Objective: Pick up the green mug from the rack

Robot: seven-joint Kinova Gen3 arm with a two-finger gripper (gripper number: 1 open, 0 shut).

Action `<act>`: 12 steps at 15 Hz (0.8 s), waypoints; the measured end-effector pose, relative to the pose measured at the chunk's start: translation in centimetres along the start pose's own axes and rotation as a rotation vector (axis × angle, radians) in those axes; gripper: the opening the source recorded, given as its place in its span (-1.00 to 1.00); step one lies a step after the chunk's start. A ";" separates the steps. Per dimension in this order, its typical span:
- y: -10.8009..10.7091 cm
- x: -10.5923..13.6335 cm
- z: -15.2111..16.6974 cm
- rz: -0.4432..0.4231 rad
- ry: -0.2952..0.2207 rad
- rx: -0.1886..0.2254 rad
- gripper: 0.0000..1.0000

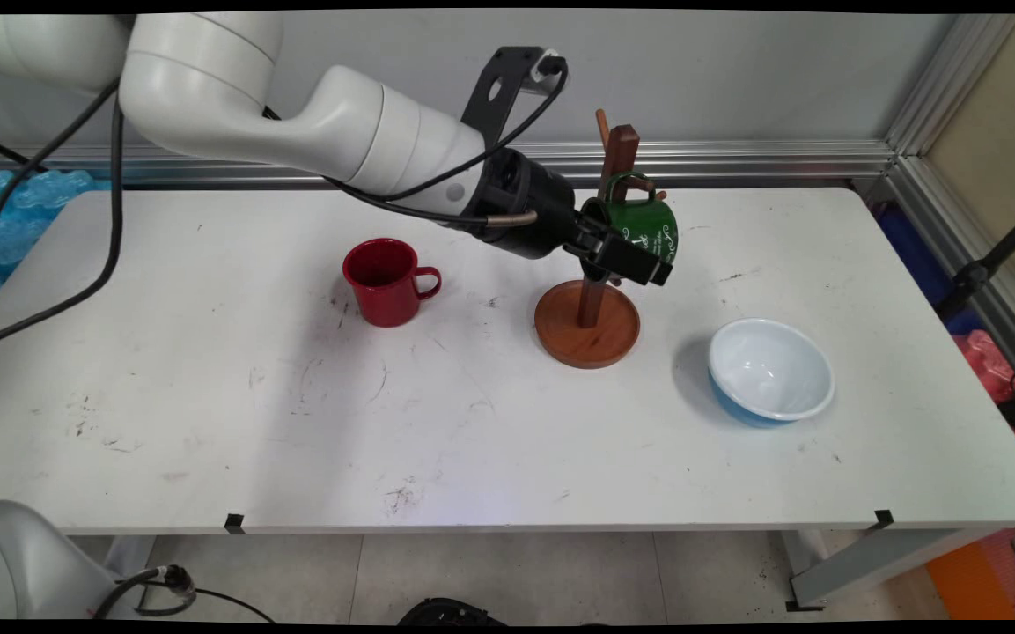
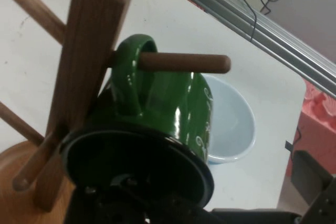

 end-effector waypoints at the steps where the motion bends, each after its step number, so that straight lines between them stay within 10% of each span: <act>1: 0.0 0.0 0.0 -0.006 0.002 0.001 1.00; 5: -0.1 -0.3 0.1 -0.034 0.005 -0.003 1.00; 6: -0.1 -0.3 0.2 -0.041 0.007 -0.005 -1.00; 12: -0.1 -0.5 0.1 -0.059 0.013 -0.014 -1.00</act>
